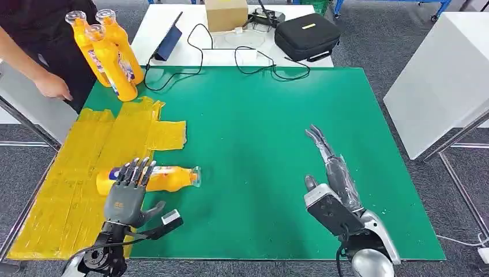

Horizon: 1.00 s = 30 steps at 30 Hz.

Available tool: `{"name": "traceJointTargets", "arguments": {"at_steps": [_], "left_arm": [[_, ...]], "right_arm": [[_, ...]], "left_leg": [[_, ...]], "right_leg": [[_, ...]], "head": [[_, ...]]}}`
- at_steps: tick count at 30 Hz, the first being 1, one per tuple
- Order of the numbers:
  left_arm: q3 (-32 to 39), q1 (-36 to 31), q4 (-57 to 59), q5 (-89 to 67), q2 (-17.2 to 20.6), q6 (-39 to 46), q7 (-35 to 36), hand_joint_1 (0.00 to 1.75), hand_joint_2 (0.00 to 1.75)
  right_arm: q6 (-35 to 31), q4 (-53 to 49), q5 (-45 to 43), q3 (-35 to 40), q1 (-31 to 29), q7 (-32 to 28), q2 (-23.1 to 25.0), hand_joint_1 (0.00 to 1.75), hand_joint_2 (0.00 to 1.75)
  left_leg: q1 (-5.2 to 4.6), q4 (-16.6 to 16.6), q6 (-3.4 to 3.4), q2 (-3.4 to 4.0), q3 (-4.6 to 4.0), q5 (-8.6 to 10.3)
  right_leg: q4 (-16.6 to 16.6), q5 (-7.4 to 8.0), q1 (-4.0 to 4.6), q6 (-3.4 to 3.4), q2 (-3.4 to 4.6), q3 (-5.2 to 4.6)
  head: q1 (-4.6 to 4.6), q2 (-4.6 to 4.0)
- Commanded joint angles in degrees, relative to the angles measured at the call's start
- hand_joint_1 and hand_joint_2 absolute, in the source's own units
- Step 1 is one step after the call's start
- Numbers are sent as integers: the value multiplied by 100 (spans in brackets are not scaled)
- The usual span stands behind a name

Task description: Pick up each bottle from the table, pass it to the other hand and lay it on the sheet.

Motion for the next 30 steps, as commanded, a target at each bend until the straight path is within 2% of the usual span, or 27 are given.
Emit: {"name": "traceJointTargets", "arguments": {"at_steps": [1, 4, 10, 11, 12, 13, 14, 15, 16, 17, 18, 19, 21, 24, 25, 26, 30], "left_arm": [[399, -95, -267, 341, -348, 741, -254, 0, 0], [473, -404, -753, 2069, -608, 810, -854, 0, 0], [468, -387, -925, 2088, -637, 681, -826, 0, 0], [478, -387, -1022, 2705, -737, 763, -1084, 0, 0], [401, -397, -1303, 4766, -863, 188, -1861, 0, 0], [292, -362, -1665, 5581, -967, -185, -2167, 0, 0], [167, -302, -1985, 6519, -1119, -614, -2277, 0, 0], [-196, -179, -2321, 7729, -1057, -1504, -2353, 0, 0], [-424, -99, -2458, 7998, -1131, -1562, -2232, 0, 0], [-701, -39, -2560, 8425, -1083, -1869, -2226, 0, 0], [-1012, 81, -2660, 9100, -904, -2557, -2222, 0, 0], [-1144, 201, -2722, 8972, -847, -2613, -2249, 0, 0], [-1223, 321, -2696, 8884, -729, -2640, -2291, 0, 0], [-833, 545, -2799, 9042, -765, -2719, -2394, 0, 0], [-690, 600, -2883, 9148, -778, -2834, -2486, 0, 0], [-618, 640, -2944, 9160, -772, -2974, -2543, 0, 0], [-634, 702, -3236, 8816, -709, -3175, -2510, 0, 0]], "right_arm": [[43, 430, -8, -183, -295, 65, 187, 0, 0], [-69, 364, -133, -344, -245, 1, 286, 0, 0], [-74, 350, -139, -362, -231, -5, 282, 0, 0], [-188, 335, -347, -410, -227, -222, 352, 0, 0], [-295, 370, -581, -455, -220, -470, 373, 0, 0], [-432, 450, -863, -508, -230, -757, 437, 0, 0], [-503, 497, -1103, -525, -240, -943, 493, 0, 0], [-512, 648, -1436, -448, -304, -1174, 536, 0, 0], [-547, 712, -1552, -371, -300, -1297, 549, 0, 0], [-531, 762, -1639, -283, -288, -1374, 529, 0, 0], [-447, 793, -1769, -173, -225, -1454, 521, 0, 0], [-493, 756, -1728, -93, -107, -1536, 487, 0, 0], [-785, 819, -1756, 183, 31, -1788, 84, 0, 0], [-897, 597, -1808, 198, 204, -1890, -7, 0, 0], [-706, 508, -2089, 224, 234, -1998, -45, 0, 0], [-581, 463, -2151, 247, 247, -1972, -71, 0, 0], [-433, 323, -2269, 246, 242, -2002, -36, 0, 0]], "left_leg": [[0, -1, 5, 10, 14, -5], [2, 3, 6, -9, 3, 0], [-1, -2, 6, 4, 15, -1], [-2, -3, 9, 7, 29, -6], [-1, -3, 7, 6, 22, -4], [1, 2, 5, -1, 6, 0], [2, 5, 9, -2, 20, -7], [1, 7, 13, -3, 31, -13], [1, 8, 11, -8, 20, -10], [2, 5, 9, -2, 17, -8], [-1, 0, 9, 3, 22, -7], [-1, -1, 11, 10, 33, -11], [-3, -7, 8, 13, 33, -10], [-4, -10, 7, 7, 32, -9], [-4, -13, 9, 14, 49, -16], [-2, -6, 6, 16, 31, -12], [-3, -4, 8, 15, 36, -16]], "right_leg": [[-3, -2, 3, -9, 2, 12], [-1, -3, 6, -9, -18, 8], [-4, -2, 2, -9, -4, 16], [-5, -6, 4, -14, -5, 31], [-6, -3, 3, -11, -3, 23], [-2, -1, 4, -7, -7, 9], [-2, -8, 8, -13, -14, 24], [-1, -15, 8, -17, -19, 36], [1, -13, 7, -13, -21, 26], [-3, -8, 6, -10, -13, 22], [-6, -6, 3, -9, -8, 24], [-8, -8, 4, -12, -4, 35], [-12, -5, 2, -10, 3, 33], [-12, -6, 0, -10, -3, 32], [-16, -11, 3, -17, -1, 47], [-9, -7, 4, -14, 4, 29], [-3, -11, 4, -19, -1, 31]], "head": [[0, 0], [0, 0], [0, 0], [-2, 0], [0, 0], [-2, 0], [0, 0], [-2, 0], [-2, 0], [-2, 0], [-2, 0], [0, 0], [-2, 0], [-2, 0], [0, 0], [0, 0], [-2, 0]]}}
